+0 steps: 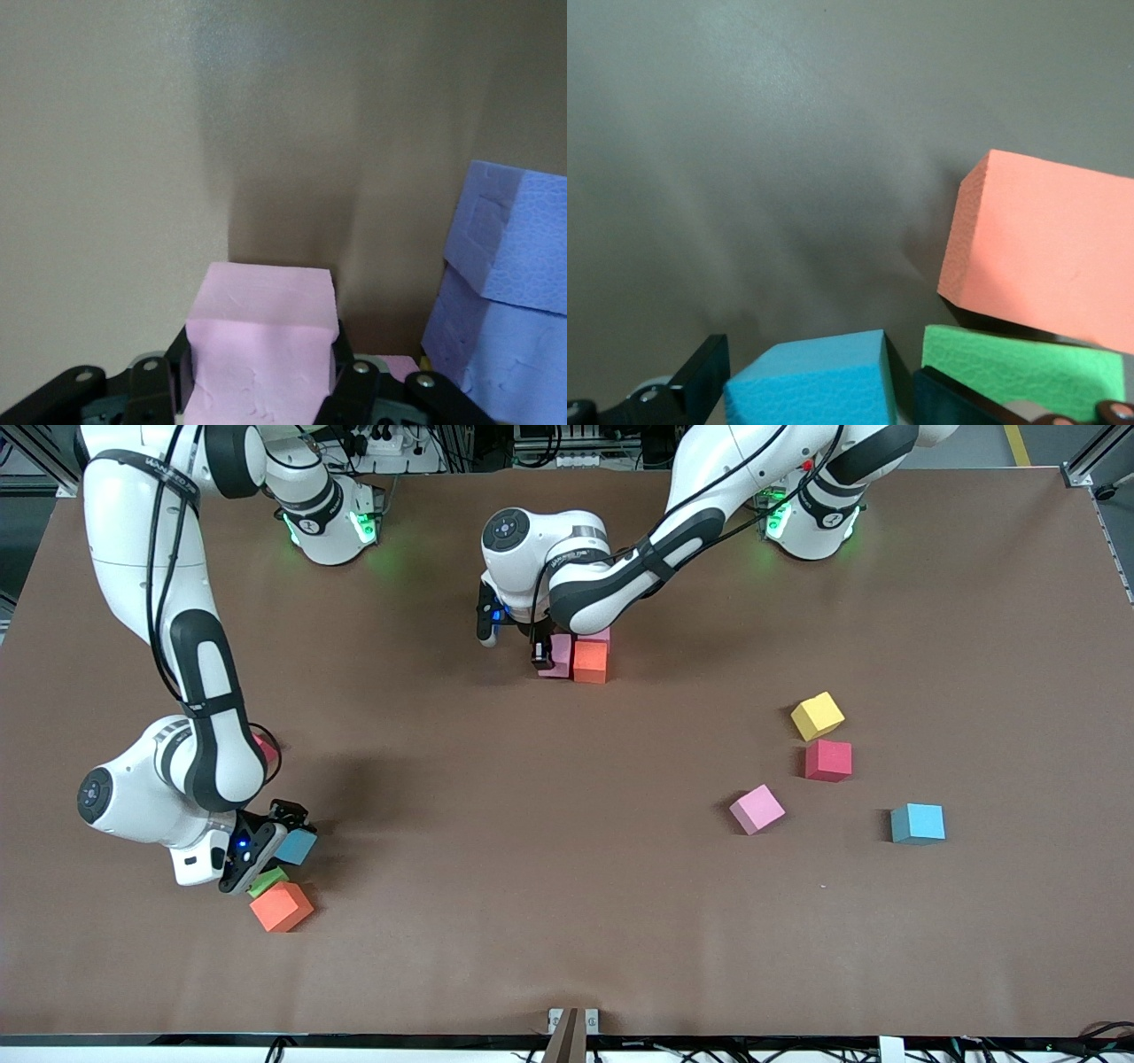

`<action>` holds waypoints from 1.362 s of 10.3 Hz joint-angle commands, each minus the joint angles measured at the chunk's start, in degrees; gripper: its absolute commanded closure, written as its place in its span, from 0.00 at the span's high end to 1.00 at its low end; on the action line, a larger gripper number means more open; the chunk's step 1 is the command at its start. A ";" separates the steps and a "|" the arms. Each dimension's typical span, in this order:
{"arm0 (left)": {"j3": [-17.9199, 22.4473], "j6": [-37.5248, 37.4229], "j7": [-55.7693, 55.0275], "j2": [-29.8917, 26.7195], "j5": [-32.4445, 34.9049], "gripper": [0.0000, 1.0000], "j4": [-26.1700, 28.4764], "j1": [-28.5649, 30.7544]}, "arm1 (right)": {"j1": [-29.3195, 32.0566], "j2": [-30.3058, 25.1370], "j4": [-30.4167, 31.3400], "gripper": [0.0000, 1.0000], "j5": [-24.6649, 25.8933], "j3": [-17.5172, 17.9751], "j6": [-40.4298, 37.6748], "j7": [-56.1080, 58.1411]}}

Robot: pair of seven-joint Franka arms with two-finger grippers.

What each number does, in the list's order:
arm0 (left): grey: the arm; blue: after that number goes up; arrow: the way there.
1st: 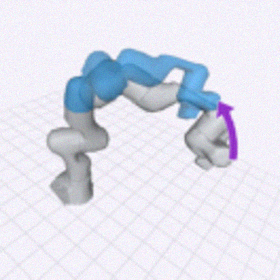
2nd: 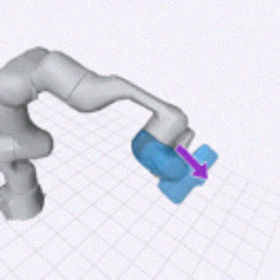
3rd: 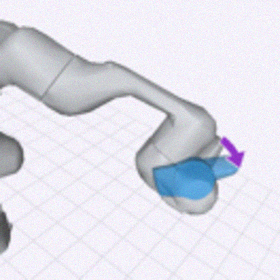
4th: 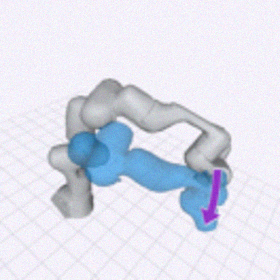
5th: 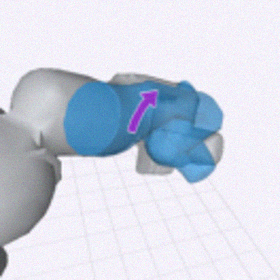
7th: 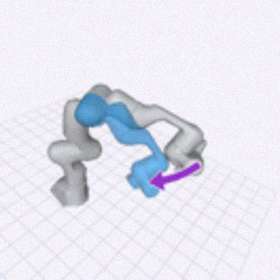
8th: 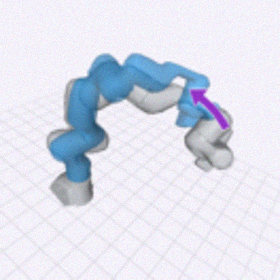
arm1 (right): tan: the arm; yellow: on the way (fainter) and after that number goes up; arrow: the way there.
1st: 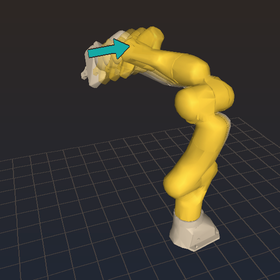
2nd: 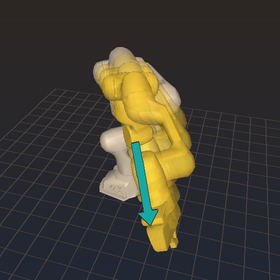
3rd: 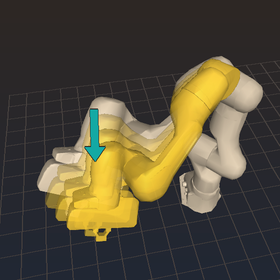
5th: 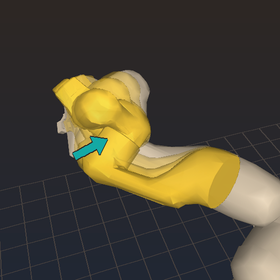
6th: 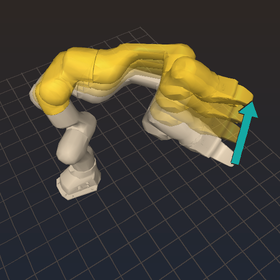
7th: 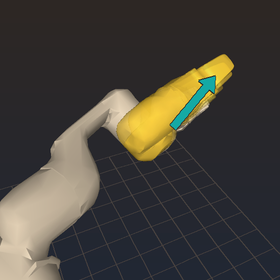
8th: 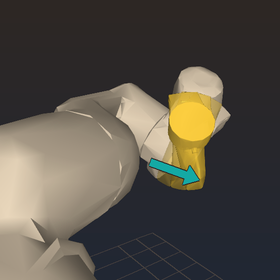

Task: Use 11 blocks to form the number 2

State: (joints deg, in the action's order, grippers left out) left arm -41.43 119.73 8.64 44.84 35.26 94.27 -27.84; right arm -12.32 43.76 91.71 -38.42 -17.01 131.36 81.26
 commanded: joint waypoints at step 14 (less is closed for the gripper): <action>1.00 1.12 0.59 2.00 1.48 0.00 -0.93 -0.46 | -0.51 -0.34 2.51 1.00 -2.71 1.19 2.14 -1.90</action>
State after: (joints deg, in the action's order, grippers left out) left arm -40.89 120.43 8.64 46.01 36.60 94.27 -27.93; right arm -12.78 43.03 93.77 -41.13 -16.20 132.34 77.21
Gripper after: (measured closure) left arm 0.410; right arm 0.000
